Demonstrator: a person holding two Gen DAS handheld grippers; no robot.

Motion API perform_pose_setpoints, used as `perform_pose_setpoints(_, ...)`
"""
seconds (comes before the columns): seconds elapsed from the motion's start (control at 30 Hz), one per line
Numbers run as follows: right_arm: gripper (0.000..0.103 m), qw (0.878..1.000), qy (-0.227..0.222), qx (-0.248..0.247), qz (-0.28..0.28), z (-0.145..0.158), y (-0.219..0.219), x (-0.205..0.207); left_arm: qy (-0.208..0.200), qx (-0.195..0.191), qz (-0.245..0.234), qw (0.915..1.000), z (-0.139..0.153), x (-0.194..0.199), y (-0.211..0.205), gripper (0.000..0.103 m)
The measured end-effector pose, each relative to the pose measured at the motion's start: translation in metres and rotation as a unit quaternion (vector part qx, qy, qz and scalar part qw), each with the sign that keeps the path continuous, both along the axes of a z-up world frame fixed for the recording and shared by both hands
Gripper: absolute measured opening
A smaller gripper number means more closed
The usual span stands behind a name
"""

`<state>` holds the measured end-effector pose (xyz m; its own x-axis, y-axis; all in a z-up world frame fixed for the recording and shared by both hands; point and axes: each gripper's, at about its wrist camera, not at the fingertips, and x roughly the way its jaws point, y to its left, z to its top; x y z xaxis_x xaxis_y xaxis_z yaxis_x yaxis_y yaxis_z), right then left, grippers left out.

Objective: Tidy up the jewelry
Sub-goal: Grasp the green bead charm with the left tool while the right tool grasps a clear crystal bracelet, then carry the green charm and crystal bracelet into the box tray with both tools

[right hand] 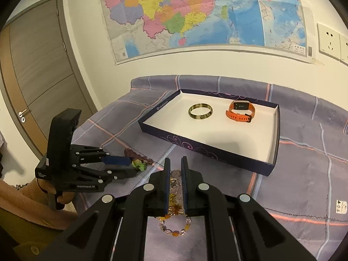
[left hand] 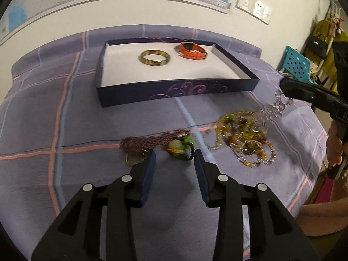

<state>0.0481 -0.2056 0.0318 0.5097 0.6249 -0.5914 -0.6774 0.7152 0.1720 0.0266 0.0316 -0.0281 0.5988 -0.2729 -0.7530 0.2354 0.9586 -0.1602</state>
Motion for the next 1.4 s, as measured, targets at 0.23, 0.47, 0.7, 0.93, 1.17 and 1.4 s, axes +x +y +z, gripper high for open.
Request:
perform_pose_setpoints(0.23,0.008,1.000,0.007,0.004,-0.001,-0.004,-0.002,0.000,-0.006,-0.008,0.029,0.9995,0.005,-0.003,0.022,0.036)
perform_pose_setpoints(0.47,0.008,1.000,0.012,0.005,-0.001,-0.005,-0.002,0.001,-0.026,0.008,-0.024,0.9993,0.009,-0.013,-0.003,0.037)
perform_pose_setpoints(0.7,0.008,1.000,0.016,0.006,-0.006,-0.008,-0.003,0.000,0.002,-0.001,-0.007,1.0000,-0.002,-0.003,-0.004,0.010)
perform_pose_setpoints(0.93,0.008,1.000,0.021,0.007,-0.007,-0.011,-0.005,0.002,-0.018,-0.004,-0.027,0.9994,0.007,-0.023,-0.010,0.004)
perform_pose_setpoints(1.17,0.008,1.000,0.017,0.015,-0.011,-0.008,-0.006,0.001,-0.021,-0.027,-0.061,0.9975,0.012,-0.034,-0.021,0.004)
perform_pose_setpoints(1.4,0.008,0.999,0.011,0.029,-0.011,0.004,-0.011,0.002,-0.028,-0.050,-0.056,0.9968,0.023,-0.030,-0.013,0.004)
